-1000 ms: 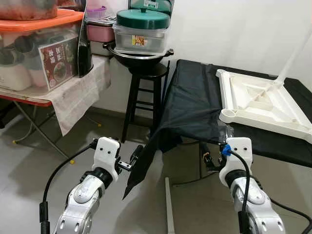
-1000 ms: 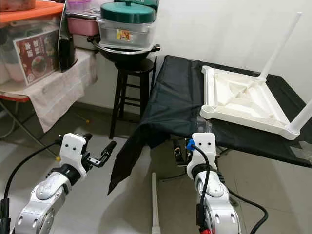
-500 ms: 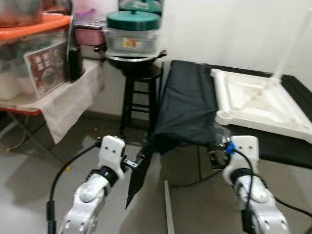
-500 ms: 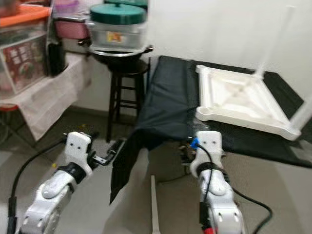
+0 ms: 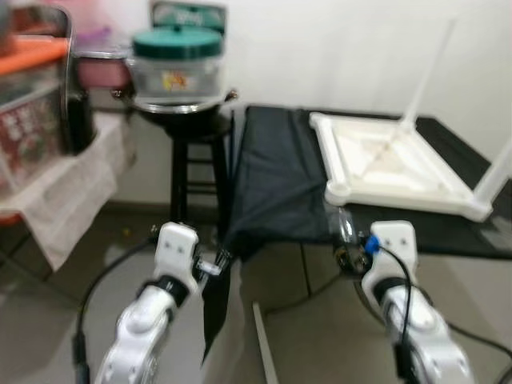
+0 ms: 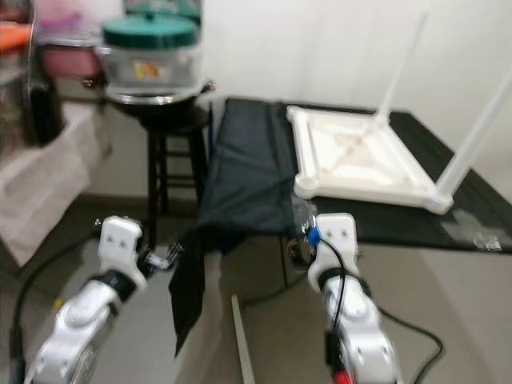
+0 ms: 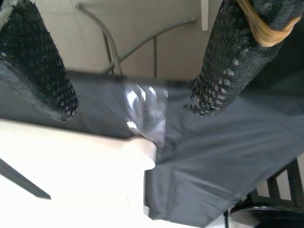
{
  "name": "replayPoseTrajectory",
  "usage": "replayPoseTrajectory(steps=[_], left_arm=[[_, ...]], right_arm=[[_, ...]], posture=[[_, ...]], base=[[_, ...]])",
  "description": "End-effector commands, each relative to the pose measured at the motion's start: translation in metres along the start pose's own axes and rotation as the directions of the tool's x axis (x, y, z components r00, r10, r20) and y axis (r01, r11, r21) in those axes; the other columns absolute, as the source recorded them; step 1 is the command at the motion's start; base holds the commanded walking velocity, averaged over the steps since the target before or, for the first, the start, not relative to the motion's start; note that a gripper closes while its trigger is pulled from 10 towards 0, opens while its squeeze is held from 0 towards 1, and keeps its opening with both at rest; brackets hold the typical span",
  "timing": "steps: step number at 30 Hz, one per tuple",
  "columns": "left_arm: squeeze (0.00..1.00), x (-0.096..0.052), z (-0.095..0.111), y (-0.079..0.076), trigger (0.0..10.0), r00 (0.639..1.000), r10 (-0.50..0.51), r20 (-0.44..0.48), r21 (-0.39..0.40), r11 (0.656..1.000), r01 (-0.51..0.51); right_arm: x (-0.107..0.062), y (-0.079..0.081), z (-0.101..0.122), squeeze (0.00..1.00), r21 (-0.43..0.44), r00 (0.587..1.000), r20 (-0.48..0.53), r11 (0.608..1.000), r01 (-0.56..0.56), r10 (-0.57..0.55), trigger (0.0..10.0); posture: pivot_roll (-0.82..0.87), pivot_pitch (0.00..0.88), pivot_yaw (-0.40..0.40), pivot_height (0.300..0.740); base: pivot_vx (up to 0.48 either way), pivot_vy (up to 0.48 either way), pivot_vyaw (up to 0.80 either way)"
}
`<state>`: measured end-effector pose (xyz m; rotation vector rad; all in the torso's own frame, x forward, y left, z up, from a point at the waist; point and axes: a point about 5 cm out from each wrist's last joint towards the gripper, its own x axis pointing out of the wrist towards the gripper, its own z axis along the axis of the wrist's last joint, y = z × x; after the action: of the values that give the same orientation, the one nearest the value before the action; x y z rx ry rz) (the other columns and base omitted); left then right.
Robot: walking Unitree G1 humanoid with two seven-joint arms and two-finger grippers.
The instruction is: Building children table
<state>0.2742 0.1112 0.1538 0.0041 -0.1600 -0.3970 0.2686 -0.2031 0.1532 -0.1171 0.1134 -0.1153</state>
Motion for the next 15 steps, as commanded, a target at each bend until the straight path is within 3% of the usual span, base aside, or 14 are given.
replayPoseTrajectory(steps=[1, 15], left_arm=[[0.0, -0.0062, -0.0048, 0.0121, 10.0, 0.999, 0.042, -0.024, 0.006, 0.999, -0.042], [0.0, -0.0059, -0.0058, 0.0164, 10.0, 0.997, 0.07, -0.037, 0.004, 0.998, -0.069]], right_arm=[[0.0017, 0.0119, 0.0039, 0.0, 0.013, 0.999, 0.019, 0.999, -0.044, 0.044, 10.0], [0.0035, 0.0115, 0.0035, 0.0, 0.007, 0.999, 0.015, 0.999, -0.039, 0.039, 10.0]], posture=[[0.03, 0.0, -0.084, 0.74], [0.04, 0.0, -0.091, 0.74]], base=[[0.341, 0.319, 0.0], [0.02, 0.019, 0.0]])
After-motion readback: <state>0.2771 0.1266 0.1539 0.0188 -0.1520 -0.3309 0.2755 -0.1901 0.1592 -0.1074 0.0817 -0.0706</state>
